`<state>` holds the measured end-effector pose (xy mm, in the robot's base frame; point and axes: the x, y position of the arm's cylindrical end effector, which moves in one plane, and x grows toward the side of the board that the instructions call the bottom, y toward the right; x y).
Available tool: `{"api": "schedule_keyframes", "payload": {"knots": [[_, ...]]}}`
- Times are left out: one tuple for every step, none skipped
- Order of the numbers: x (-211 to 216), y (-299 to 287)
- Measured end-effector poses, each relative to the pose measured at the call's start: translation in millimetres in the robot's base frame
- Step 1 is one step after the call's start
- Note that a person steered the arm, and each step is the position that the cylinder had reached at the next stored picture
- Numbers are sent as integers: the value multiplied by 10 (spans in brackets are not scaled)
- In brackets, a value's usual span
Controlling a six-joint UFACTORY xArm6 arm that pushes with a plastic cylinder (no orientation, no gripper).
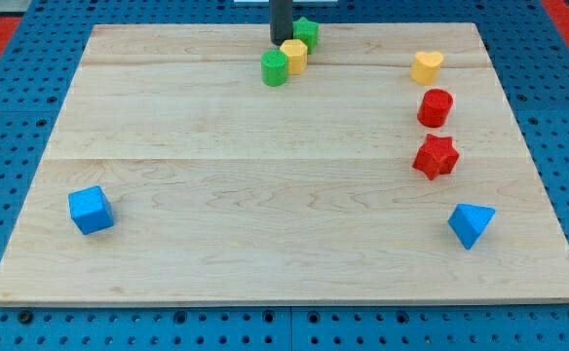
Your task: Push the green star to the top right
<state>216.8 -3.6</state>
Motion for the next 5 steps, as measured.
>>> {"api": "schedule_keyframes", "payload": {"knots": [[-208, -7], [-233, -8], [-156, 53], [8, 132], [70, 265]]}}
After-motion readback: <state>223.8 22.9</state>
